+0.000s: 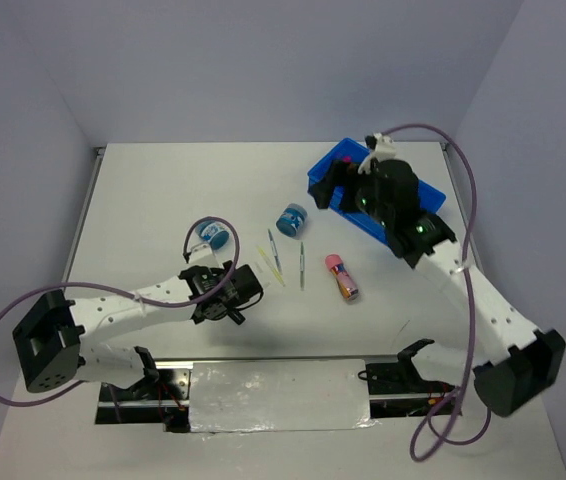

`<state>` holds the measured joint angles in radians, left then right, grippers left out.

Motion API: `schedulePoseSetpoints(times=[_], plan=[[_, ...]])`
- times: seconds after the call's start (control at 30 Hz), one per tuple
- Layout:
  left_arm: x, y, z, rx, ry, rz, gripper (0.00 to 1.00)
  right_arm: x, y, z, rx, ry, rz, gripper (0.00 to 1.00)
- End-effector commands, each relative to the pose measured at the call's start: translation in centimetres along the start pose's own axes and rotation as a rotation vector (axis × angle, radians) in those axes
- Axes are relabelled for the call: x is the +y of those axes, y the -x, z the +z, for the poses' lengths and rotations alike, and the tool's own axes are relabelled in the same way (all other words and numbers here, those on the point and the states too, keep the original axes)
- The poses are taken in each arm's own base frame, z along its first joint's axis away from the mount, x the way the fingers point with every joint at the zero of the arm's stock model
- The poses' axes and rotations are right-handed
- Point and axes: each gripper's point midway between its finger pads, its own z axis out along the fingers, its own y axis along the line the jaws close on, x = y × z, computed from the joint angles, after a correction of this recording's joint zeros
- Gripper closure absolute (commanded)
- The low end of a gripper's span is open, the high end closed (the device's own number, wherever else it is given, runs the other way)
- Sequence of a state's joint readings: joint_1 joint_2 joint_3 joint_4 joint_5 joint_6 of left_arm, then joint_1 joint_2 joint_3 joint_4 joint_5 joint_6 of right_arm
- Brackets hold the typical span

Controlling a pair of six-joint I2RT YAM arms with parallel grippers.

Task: Sort the stationery into containers
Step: Pick up the pen from the center of the board.

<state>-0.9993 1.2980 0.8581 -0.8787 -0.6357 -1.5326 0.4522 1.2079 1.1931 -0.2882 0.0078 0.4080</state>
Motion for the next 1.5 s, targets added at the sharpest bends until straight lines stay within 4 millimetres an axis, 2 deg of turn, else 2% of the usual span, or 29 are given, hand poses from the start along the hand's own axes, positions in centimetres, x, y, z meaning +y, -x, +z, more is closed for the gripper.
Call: schedulePoseSetpoints(times=[0.0, 0.03, 0.1, 0.2, 0.3, 0.4, 0.43, 0.47, 0.57, 0.67, 0.7, 0.73, 0.8, 0.87, 0.93, 0.97, 1.0, 1.03, 1.07, 1.13, 1.17, 1.2, 1.23, 1.27, 1.47], plan=[[-1.3, 1.1, 1.7, -0.059, 0.001, -0.060, 0.10, 0.4, -4.8, -1.8, 0.066, 0.083, 0.004, 0.00], [-1.5, 0.9, 2.2, -0.035, 0.007, -0.058, 0.10, 1.2, -4.0, -3.6, 0.022, 0.121, 0.018, 0.00], [-1.6, 0.7, 3.6, -0.016, 0.034, -0.041, 0.10, 1.5, -4.3, -5.6, 0.005, 0.149, 0.023, 0.00], [-1.4, -0.1, 5.1, 0.014, 0.068, -0.028, 0.11, 1.6, -4.2, -7.7, -0.013, 0.160, 0.029, 0.00], [-0.9, -0.9, 6.3, 0.043, 0.101, -0.033, 0.17, 2.0, -3.5, -9.1, -0.035, 0.182, 0.017, 0.00], [-0.1, -1.8, 7.8, 0.087, 0.126, -0.031, 0.31, 2.4, -3.3, -9.8, -0.028, 0.197, 0.014, 0.00], [-0.6, -1.9, 8.2, 0.092, 0.105, -0.046, 0.39, 2.6, -3.2, -10.0, -0.027, 0.211, 0.013, 0.00], [-0.3, -2.3, 8.5, 0.108, 0.108, -0.032, 0.42, 2.9, -3.3, -10.2, -0.025, 0.225, 0.014, 0.00], [-0.1, -3.3, 9.0, 0.134, 0.117, -0.025, 0.44, 3.3, -3.0, -10.7, -0.037, 0.245, 0.018, 0.00], [0.3, -4.3, 9.5, 0.166, 0.115, -0.017, 0.74, 3.5, -2.9, -10.8, -0.042, 0.258, 0.020, 0.00], [0.3, -4.5, 9.4, 0.174, 0.111, -0.017, 0.87, 3.6, -3.0, -10.7, -0.039, 0.262, 0.023, 0.00], [0.4, -4.5, 9.3, 0.178, 0.107, -0.019, 0.91, 3.9, -3.2, -10.7, -0.029, 0.283, 0.022, 0.00], [0.4, -4.1, 8.3, 0.171, 0.081, -0.028, 1.00, 4.1, -4.1, -10.1, 0.000, 0.304, 0.025, 0.00], [0.7, -3.6, 7.3, 0.142, 0.068, -0.018, 1.00, 4.3, -6.0, -9.4, 0.049, 0.335, 0.033, 0.00], [-0.2, -1.7, 5.7, 0.076, 0.005, -0.034, 1.00, 5.1, -7.0, -9.0, 0.067, 0.388, 0.041, 0.00], [-1.3, -0.7, 4.2, 0.047, -0.062, -0.045, 1.00, 4.8, -8.9, -8.3, 0.112, 0.396, 0.051, 0.00], [-2.1, 0.0, 3.4, 0.021, -0.104, -0.043, 1.00, 5.7, -8.9, -8.2, 0.092, 0.449, 0.058, 0.00], [-2.5, 1.2, 2.6, -0.037, -0.137, -0.041, 1.00, 6.1, -9.7, -8.0, 0.105, 0.478, 0.066, 0.00], [-3.4, 2.1, 0.9, -0.072, -0.211, -0.057, 1.00, 7.2, -11.1, -8.0, 0.112, 0.545, 0.078, 0.00], [-4.6, 3.4, -0.6, -0.129, -0.310, -0.071, 1.00, 8.3, -12.4, -8.1, 0.113, 0.606, 0.088, 0.00], [-5.2, 4.5, -2.2, -0.155, -0.392, -0.102, 1.00, 9.5, -13.6, -8.3, 0.113, 0.648, 0.091, 0.01], [-6.8, 5.6, -3.4, -0.192, -0.491, -0.124, 1.00, 10.1, -14.1, -8.3, 0.115, 0.659, 0.091, 0.01], [-6.8, 5.6, -3.6, -0.203, -0.528, -0.133, 1.00, 10.6, -14.7, -8.2, 0.124, 0.657, 0.091, 0.02], [-7.2, 6.4, -4.8, -0.223, -0.590, -0.164, 1.00, 11.8, -15.5, -8.3, 0.120, 0.656, 0.087, 0.04], [-8.9, 8.7, -8.0, -0.271, -0.696, -0.159, 1.00, 14.8, -16.2, -8.1, 0.080, 0.635, 0.086, 0.11]])
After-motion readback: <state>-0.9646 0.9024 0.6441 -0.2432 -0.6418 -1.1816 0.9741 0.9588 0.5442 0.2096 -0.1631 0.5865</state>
